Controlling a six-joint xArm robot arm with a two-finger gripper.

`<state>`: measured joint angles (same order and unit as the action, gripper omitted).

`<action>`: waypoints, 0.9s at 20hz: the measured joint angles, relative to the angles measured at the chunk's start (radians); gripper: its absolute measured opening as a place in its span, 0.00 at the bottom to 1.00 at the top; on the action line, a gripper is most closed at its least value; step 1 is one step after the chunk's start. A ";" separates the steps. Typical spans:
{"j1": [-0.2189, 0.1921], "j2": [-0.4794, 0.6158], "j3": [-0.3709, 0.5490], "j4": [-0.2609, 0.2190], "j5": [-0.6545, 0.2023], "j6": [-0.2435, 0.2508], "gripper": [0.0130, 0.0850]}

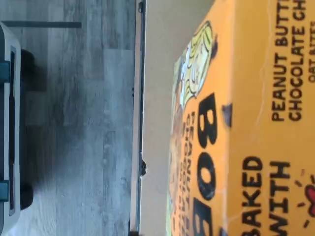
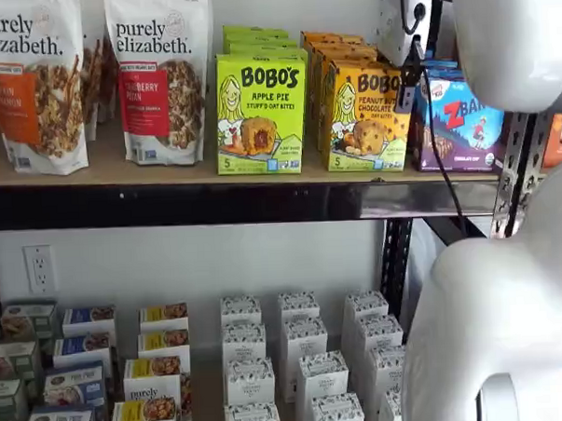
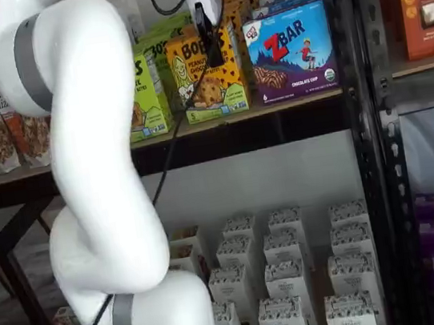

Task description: Pick up the orange box on the top shelf, the fifth box from the left

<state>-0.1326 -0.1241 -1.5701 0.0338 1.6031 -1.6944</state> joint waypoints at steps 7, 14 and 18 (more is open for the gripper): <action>0.000 -0.006 0.009 0.008 -0.004 0.001 0.72; 0.000 -0.007 0.009 0.008 0.000 0.001 0.61; -0.002 -0.011 0.013 0.011 -0.001 0.000 0.61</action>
<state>-0.1344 -0.1348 -1.5574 0.0452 1.6023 -1.6947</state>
